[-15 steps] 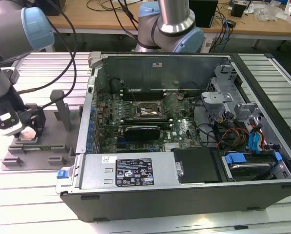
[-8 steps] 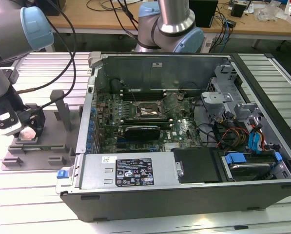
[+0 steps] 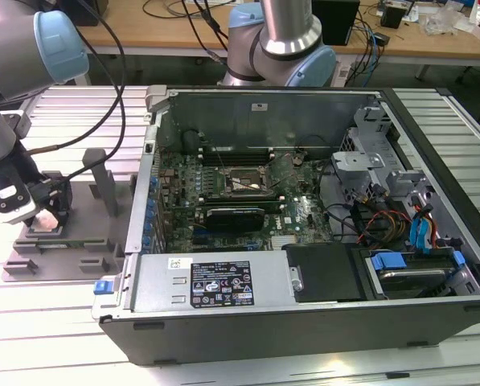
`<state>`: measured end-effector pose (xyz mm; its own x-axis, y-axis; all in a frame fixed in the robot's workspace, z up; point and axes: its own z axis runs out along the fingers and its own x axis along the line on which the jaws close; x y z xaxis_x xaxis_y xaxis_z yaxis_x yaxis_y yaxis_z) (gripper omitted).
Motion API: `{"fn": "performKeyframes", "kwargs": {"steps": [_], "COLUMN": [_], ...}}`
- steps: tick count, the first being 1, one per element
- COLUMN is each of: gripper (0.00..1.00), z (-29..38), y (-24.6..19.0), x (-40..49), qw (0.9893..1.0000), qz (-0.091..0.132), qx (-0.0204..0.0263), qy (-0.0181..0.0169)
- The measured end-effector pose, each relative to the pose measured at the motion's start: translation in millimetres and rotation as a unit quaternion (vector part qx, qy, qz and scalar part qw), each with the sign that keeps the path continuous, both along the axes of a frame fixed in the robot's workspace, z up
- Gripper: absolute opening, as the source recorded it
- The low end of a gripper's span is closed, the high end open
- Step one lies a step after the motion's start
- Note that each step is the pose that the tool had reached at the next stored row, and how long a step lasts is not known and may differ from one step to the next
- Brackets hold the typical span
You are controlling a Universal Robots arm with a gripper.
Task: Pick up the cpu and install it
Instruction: 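Pick up the cpu and move it towards the insertion slot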
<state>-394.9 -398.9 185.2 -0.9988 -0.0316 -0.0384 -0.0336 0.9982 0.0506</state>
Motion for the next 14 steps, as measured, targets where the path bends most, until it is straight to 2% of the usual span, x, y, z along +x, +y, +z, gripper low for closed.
{"fn": "performKeyframes", "kwargs": {"steps": [13,14], "gripper": [0.59,0.55], "z": [0.7,0.8], "y": [0.0,0.0], "x": [0.0,0.0], "qw": [1.0,1.0], "qz": [0.0,0.0], "qx": [0.0,0.0], "qy": [0.0,0.0]}}
